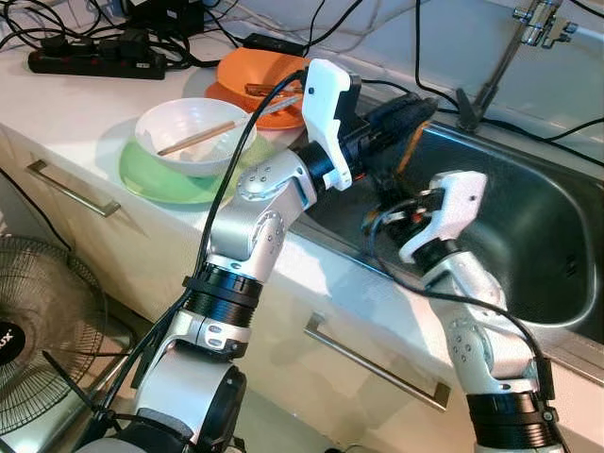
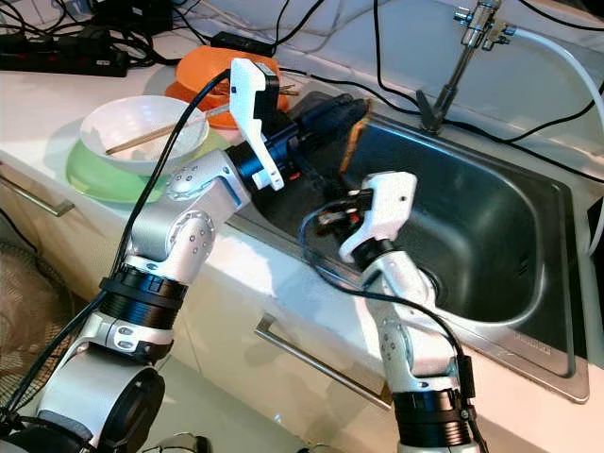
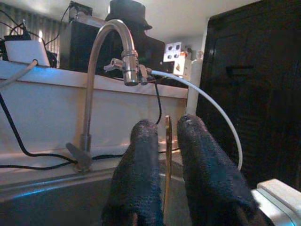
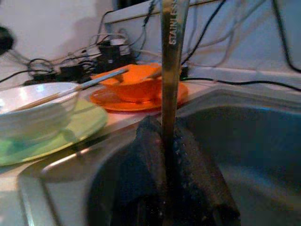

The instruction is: Kitchen organization

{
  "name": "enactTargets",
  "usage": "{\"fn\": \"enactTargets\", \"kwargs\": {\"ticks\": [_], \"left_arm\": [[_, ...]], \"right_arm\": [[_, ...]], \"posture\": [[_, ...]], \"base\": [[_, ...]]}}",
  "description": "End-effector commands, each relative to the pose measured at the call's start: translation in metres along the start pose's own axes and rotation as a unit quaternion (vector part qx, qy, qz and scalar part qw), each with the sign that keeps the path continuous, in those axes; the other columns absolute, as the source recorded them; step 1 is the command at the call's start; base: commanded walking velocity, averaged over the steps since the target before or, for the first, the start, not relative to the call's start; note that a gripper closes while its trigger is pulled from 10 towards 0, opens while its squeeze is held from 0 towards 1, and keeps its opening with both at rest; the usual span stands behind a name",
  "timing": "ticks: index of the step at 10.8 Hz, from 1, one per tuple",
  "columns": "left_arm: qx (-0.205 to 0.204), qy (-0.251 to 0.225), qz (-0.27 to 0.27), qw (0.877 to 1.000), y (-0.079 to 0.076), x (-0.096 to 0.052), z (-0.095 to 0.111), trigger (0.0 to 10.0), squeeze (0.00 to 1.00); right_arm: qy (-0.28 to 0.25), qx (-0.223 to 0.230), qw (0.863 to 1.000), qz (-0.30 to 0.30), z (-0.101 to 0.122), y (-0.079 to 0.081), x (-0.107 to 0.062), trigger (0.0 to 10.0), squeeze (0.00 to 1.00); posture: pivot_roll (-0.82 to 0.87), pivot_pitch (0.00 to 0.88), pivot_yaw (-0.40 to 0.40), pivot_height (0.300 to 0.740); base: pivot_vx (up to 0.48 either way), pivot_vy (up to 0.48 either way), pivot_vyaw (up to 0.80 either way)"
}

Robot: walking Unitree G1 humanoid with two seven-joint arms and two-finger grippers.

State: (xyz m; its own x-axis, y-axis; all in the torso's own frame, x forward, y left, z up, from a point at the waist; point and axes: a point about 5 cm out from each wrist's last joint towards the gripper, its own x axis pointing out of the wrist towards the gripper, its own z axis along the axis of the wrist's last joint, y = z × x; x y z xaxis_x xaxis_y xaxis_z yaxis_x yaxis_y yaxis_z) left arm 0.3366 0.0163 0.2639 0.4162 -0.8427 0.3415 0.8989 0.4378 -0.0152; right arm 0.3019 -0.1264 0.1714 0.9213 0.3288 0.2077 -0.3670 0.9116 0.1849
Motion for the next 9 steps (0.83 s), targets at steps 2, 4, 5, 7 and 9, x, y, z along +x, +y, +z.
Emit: {"fn": "enactTargets", "kwargs": {"ticks": [2,4,5,7,9], "left_arm": [[0.011,-0.003,0.005,1.0,-0.001,-0.002,0.002,10.0,1.0],[0.014,-0.002,0.021,1.0,0.002,-0.008,0.001,10.0,0.0],[0.009,0.005,0.033,0.999,0.004,-0.016,-0.004,10.0,0.0],[0.01,0.05,0.068,0.996,0.01,-0.04,-0.023,10.0,0.0],[0.032,0.133,0.083,0.987,0.013,-0.061,-0.047,10.0,0.0]], "right_arm": [[-0.012,-0.01,0.999,-0.047,0.005,-0.014,0.003,0.0,0.0],[-0.017,-0.02,0.994,-0.104,0.007,-0.029,0.007,0.0,0.0],[-0.013,-0.032,0.988,-0.149,0.007,-0.044,0.008,6.9,0.0],[0.001,-0.063,0.977,-0.202,0.009,-0.071,0.013,10.0,0.0],[0.022,-0.072,0.973,-0.218,0.001,-0.082,0.023,10.0,0.0]], "posture": [[-0.07,0.025,-0.088,0.74],[-0.07,0.015,-0.086,0.74],[-0.07,0.012,-0.086,0.74],[-0.06,0.008,-0.09,0.74],[-0.06,0.005,-0.091,0.74]], "base": [[0.0,0.0,0.0],[0.0,0.0,0.0],[0.0,0.0,0.0],[0.0,0.0,0.0],[0.0,0.0,0.0]]}}
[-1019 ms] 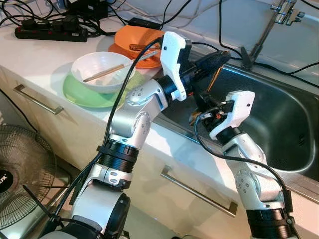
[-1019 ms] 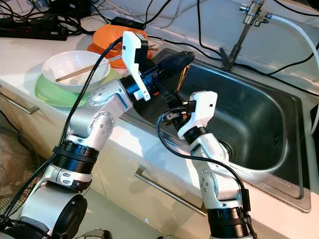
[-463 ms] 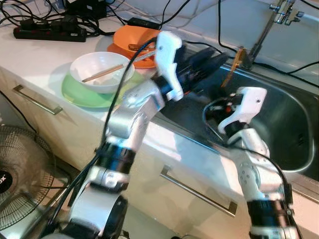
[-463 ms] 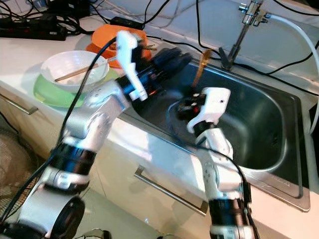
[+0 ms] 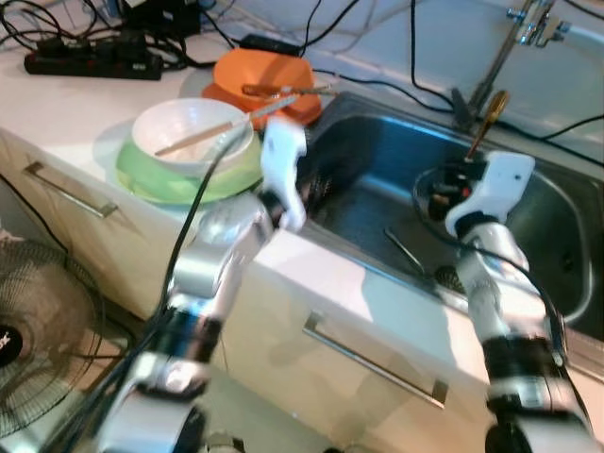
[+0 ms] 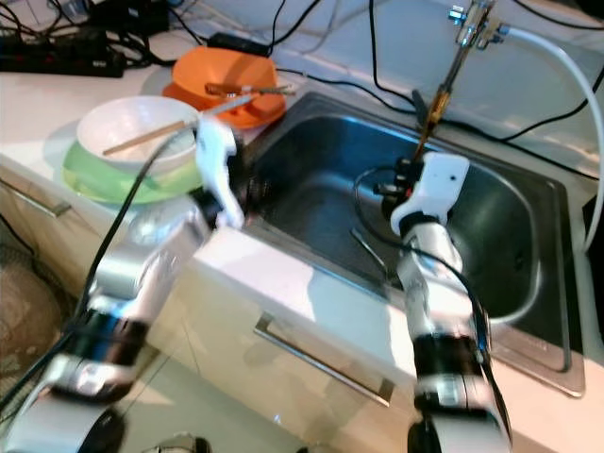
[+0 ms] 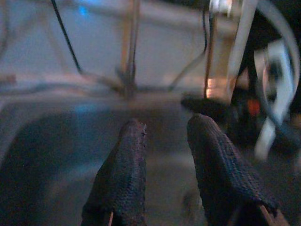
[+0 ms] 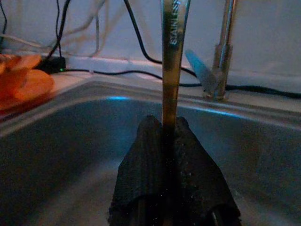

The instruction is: Kitchen organization

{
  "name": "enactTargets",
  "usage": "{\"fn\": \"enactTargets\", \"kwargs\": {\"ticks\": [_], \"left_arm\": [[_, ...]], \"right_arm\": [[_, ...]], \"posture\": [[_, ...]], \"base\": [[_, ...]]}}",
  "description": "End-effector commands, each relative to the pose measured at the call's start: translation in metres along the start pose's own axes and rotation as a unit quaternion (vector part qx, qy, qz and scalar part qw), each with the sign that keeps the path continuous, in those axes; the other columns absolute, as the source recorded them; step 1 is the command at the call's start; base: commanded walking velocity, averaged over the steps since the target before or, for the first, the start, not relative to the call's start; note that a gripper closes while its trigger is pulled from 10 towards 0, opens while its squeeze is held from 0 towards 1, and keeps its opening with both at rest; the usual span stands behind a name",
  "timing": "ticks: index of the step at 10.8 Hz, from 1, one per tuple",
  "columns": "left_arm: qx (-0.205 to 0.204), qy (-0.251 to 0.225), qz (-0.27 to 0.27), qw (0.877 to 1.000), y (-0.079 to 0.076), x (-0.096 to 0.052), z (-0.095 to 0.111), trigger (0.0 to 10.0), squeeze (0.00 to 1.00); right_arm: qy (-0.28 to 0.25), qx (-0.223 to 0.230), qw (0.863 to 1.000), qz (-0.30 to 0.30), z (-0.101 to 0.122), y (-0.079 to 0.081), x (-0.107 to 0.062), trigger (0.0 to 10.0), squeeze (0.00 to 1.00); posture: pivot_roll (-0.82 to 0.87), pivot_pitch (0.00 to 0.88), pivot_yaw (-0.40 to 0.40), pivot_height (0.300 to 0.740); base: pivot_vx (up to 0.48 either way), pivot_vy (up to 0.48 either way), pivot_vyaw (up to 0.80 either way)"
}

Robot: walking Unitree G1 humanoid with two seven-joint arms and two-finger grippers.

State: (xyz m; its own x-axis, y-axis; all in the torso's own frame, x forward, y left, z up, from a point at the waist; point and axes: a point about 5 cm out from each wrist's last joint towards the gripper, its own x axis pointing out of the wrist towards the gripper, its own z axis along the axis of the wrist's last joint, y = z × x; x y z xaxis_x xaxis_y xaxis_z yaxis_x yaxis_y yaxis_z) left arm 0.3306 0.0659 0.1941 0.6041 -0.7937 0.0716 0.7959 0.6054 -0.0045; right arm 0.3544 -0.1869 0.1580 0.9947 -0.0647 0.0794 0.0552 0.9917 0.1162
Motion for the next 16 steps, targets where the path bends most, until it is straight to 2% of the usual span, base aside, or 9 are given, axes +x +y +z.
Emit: {"fn": "enactTargets", "kwargs": {"ticks": [1,2,4,7,15,16], "left_arm": [[0.012,0.026,-0.013,1.0,-0.008,0.001,-0.005,10.0,0.0],[0.015,0.034,-0.014,0.999,-0.009,0.001,-0.008,10.0,0.0],[0.037,0.08,-0.022,0.996,-0.014,-0.002,-0.016,10.0,0.0],[0.046,0.13,-0.023,0.99,-0.015,-0.009,-0.024,10.0,0.0],[0.036,0.166,-0.02,0.985,-0.019,-0.01,-0.031,10.0,0.0],[0.035,0.166,-0.021,0.985,-0.02,-0.009,-0.031,10.0,0.0]], "right_arm": [[0.007,-0.019,1.0,0.0,-0.004,-0.001,0.005,10.0,0.0],[0.018,-0.025,1.0,0.006,-0.009,0.001,0.008,10.0,0.0],[0.06,-0.048,0.997,0.012,-0.025,0.006,0.018,10.0,0.0],[0.102,-0.074,0.992,0.008,-0.04,0.002,0.02,10.0,0.0],[0.147,-0.09,0.985,0.01,-0.058,-0.001,0.014,10.0,0.01],[0.147,-0.088,0.985,0.012,-0.059,0.0,0.014,10.0,1.0]], "posture": [[-0.06,0.009,-0.094,0.74],[-0.05,0.012,-0.096,0.74],[-0.05,0.031,-0.107,0.74],[-0.04,0.042,-0.113,0.74],[-0.03,0.056,-0.117,0.74],[-0.03,0.054,-0.117,0.74]], "base": [[0.0,0.0,0.0],[0.0,0.0,0.0],[0.0,0.0,0.0],[0.0,0.0,0.0],[0.0,0.0,0.0],[0.0,0.0,0.0]]}}
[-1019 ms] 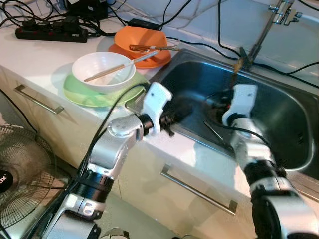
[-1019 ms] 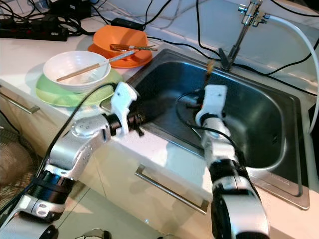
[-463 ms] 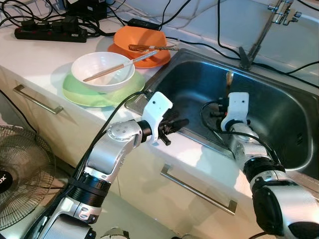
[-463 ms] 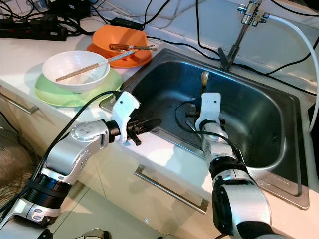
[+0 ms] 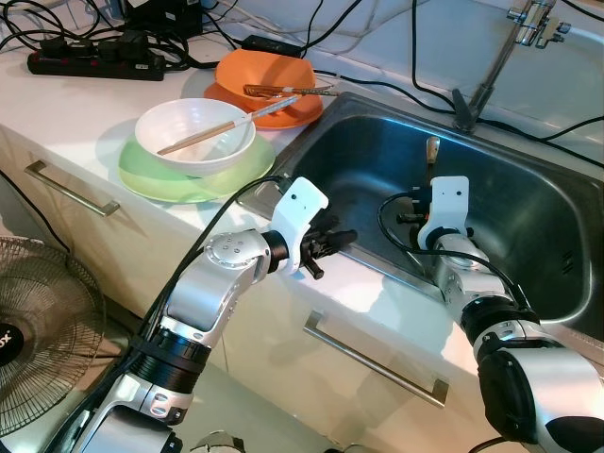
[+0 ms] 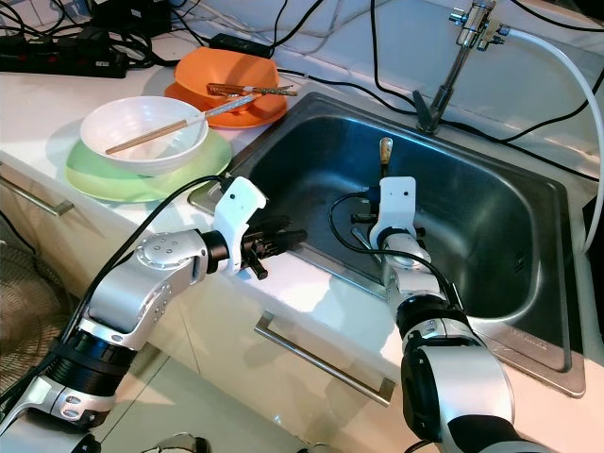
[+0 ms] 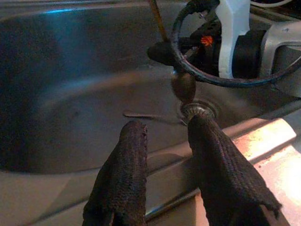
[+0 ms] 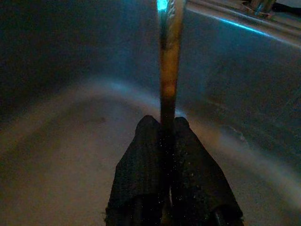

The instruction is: Kitchen organization

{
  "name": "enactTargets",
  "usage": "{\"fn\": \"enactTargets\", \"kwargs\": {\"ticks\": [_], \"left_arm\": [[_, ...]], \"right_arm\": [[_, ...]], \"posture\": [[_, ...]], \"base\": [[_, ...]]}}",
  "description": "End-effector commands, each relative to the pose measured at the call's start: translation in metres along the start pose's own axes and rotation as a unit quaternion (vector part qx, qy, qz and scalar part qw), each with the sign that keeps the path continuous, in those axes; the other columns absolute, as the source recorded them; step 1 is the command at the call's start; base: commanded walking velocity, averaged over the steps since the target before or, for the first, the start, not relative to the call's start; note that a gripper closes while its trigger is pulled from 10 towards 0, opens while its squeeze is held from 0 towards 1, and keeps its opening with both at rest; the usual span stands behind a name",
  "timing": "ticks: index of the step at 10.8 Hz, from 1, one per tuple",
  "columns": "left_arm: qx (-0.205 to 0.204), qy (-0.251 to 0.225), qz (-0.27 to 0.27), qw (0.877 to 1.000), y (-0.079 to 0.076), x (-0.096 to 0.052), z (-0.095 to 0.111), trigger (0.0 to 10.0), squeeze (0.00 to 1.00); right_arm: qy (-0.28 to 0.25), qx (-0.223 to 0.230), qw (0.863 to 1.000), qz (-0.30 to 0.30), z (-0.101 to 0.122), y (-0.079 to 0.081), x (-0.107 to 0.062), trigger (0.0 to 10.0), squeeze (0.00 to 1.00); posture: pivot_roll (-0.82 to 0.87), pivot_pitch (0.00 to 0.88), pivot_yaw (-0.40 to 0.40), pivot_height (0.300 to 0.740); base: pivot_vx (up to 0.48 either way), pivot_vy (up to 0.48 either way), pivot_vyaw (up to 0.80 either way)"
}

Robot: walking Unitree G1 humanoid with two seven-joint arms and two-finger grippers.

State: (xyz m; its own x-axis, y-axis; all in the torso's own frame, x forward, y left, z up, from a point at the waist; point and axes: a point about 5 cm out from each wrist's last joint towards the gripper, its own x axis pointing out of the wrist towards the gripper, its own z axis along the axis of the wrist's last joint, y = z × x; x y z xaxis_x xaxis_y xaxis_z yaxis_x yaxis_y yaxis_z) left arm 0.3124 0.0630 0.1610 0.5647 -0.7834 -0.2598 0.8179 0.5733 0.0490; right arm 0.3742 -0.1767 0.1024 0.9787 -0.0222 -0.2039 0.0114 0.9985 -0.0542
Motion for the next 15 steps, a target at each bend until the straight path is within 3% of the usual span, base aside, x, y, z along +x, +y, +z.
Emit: {"fn": "enactTargets", "kwargs": {"ticks": [1,2,7,9,11,13,15], "left_arm": [[0.006,0.001,-0.005,1.0,-0.005,0.001,0.002,10.0,0.0],[0.006,0.001,-0.007,1.0,-0.006,0.001,0.002,10.0,0.0],[0.009,-0.005,-0.003,1.0,-0.007,0.002,0.002,10.0,0.0],[0.026,-0.035,0.033,0.998,-0.001,0.003,0.009,10.0,0.0],[0.047,-0.086,0.099,0.99,0.011,0.001,0.025,10.0,0.0],[0.073,-0.134,0.19,0.97,0.031,-0.008,0.043,10.0,0.0],[0.132,-0.138,0.289,0.938,0.058,-0.025,0.058,10.0,0.0]], "right_arm": [[0.005,-0.004,1.0,0.002,-0.002,-0.003,0.0,10.0,0.99],[0.004,-0.005,1.0,0.004,-0.002,-0.002,0.0,10.0,0.0],[-0.024,-0.001,1.0,0.005,0.007,0.001,0.001,10.0,0.0],[-0.102,-0.008,0.995,0.014,0.035,0.003,0.001,10.0,0.0],[-0.191,0.005,0.981,0.025,0.064,0.006,-0.012,10.0,0.0],[-0.226,0.008,0.973,0.053,0.063,0.016,-0.04,10.0,0.0],[-0.165,0.037,0.983,0.07,0.019,0.024,-0.068,10.0,0.0]], "posture": [[-0.03,0.053,-0.117,0.74],[-0.03,0.045,-0.117,0.74],[-0.04,0.041,-0.115,0.74],[-0.04,0.048,-0.114,0.74],[-0.07,0.059,-0.116,0.74],[-0.09,0.064,-0.117,0.74],[-0.1,0.062,-0.114,0.74]], "base": [[0.0,0.0,0.0],[0.0,0.0,0.0],[0.0,0.0,0.0],[0.0,0.0,0.0],[0.0,0.0,0.0],[0.0,0.0,0.0],[0.0,0.0,0.0]]}}
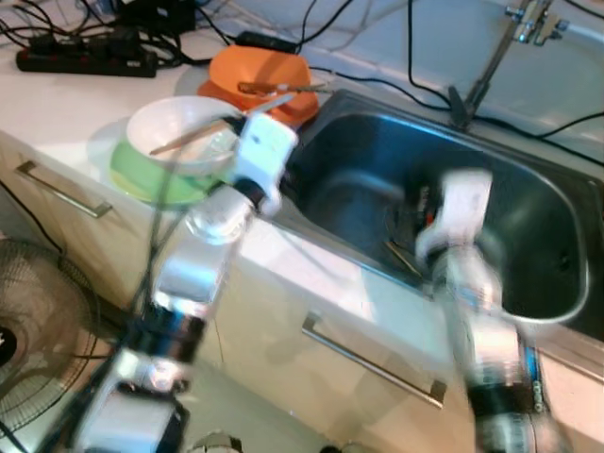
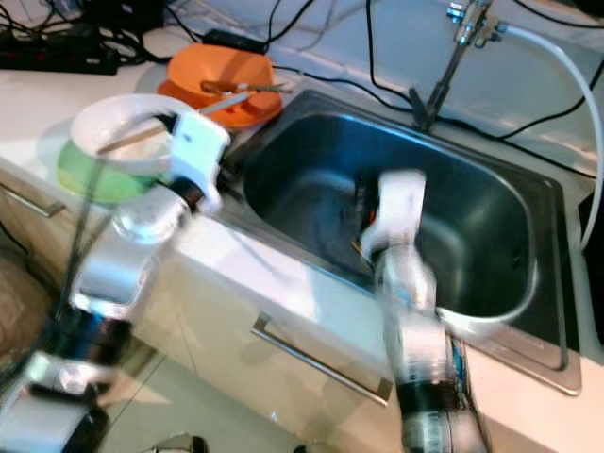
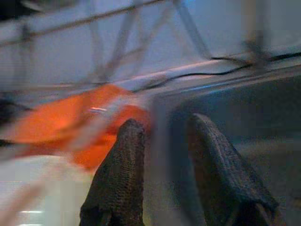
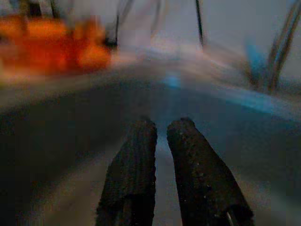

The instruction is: Kitchen organization

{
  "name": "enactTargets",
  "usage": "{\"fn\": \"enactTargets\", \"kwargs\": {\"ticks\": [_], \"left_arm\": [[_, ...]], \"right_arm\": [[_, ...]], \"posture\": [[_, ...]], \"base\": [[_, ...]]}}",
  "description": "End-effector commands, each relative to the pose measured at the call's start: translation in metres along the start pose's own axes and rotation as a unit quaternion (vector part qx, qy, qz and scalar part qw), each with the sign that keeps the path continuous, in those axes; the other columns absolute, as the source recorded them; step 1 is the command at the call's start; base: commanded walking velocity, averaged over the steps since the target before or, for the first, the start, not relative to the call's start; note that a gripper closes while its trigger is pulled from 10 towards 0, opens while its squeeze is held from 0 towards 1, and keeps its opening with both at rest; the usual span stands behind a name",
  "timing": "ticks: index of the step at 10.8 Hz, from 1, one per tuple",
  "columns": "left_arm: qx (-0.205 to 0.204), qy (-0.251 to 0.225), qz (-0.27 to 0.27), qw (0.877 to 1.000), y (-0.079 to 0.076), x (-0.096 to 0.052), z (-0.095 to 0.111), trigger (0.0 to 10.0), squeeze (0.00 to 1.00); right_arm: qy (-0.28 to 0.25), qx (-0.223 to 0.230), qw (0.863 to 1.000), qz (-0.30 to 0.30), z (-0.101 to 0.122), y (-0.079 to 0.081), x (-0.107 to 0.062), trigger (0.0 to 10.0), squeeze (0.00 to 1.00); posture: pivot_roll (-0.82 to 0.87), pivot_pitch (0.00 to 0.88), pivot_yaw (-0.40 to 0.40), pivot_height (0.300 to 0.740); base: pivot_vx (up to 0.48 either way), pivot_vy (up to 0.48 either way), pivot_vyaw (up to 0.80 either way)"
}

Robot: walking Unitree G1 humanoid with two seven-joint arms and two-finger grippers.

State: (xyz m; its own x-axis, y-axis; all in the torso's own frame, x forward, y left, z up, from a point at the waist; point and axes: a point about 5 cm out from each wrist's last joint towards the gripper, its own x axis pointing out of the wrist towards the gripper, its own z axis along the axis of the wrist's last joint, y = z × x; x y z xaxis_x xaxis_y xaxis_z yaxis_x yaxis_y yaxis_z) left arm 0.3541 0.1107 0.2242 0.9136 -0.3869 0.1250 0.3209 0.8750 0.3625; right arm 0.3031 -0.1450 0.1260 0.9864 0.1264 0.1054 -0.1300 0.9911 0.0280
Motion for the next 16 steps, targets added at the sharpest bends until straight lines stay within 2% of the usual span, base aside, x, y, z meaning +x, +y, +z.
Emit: {"fn": "enactTargets", "kwargs": {"ticks": [1,2,3,4,5,6,7,9,13,15,16], "left_arm": [[0.018,-0.016,0.019,1.0,0.006,0.004,0.009,10.0,0.0],[0.026,-0.016,0.044,0.999,0.016,0.004,0.011,10.0,0.0],[0.014,-0.016,0.068,0.998,0.023,0.003,0.012,10.0,0.0],[0.008,-0.012,0.071,0.997,0.024,0.002,0.009,10.0,0.0],[-0.025,-0.003,0.08,0.996,0.024,-0.003,0.003,10.0,0.0],[-0.039,0.002,0.088,0.995,0.025,-0.006,-0.001,10.0,0.0],[-0.035,0.012,0.097,0.995,0.025,-0.012,-0.01,10.0,0.0],[-0.046,0.013,0.1,0.994,0.02,-0.021,-0.012,10.0,0.0],[-0.07,0.018,0.104,0.992,0.013,-0.027,-0.011,10.0,0.0],[-0.06,0.025,0.106,0.992,0.013,-0.031,-0.014,10.0,0.0],[-0.062,0.027,0.109,0.992,0.014,-0.033,-0.015,10.0,0.0]], "right_arm": [[0.012,0.008,1.0,-0.004,0.0,-0.001,-0.002,10.0,0.0],[0.013,0.013,1.0,-0.003,0.001,0.003,-0.002,10.0,0.0],[0.016,0.017,1.0,-0.002,0.003,0.005,-0.002,10.0,0.0],[0.018,0.019,1.0,-0.001,0.004,0.006,-0.002,10.0,0.0],[0.023,0.021,1.0,0.0,0.005,0.008,-0.002,10.0,0.0],[0.024,0.023,0.999,0.0,0.004,0.009,-0.002,10.0,0.0],[0.027,0.025,0.999,0.0,0.002,0.011,-0.003,10.0,0.0],[0.02,0.029,0.999,-0.009,0.004,0.012,-0.002,10.0,0.0],[-0.028,0.008,0.999,-0.039,0.03,0.001,0.005,10.0,0.0],[-0.044,-0.001,0.998,-0.043,0.037,-0.002,0.001,10.0,0.0],[-0.042,0.002,0.998,-0.043,0.034,-0.001,-0.004,10.0,0.0]], "posture": [[-0.1,0.059,-0.112,0.74],[-0.1,0.045,-0.104,0.74],[-0.09,0.04,-0.104,0.74],[-0.09,0.034,-0.103,0.74],[-0.08,0.025,-0.104,0.74],[-0.08,0.023,-0.103,0.74],[-0.07,0.019,-0.104,0.74],[-0.07,0.027,-0.104,0.74],[-0.09,0.054,-0.111,0.74],[-0.1,0.065,-0.113,0.74],[-0.1,0.071,-0.112,0.74]], "base": [[0.0,0.0,0.0],[0.0,0.0,0.0],[0.0,0.0,0.0],[0.0,0.0,0.0],[0.0,0.0,0.0],[0.0,0.0,0.0],[0.0,0.0,0.0],[0.0,0.0,0.0],[0.0,0.0,0.0],[0.0,0.0,0.0],[0.0,0.0,0.0]]}}
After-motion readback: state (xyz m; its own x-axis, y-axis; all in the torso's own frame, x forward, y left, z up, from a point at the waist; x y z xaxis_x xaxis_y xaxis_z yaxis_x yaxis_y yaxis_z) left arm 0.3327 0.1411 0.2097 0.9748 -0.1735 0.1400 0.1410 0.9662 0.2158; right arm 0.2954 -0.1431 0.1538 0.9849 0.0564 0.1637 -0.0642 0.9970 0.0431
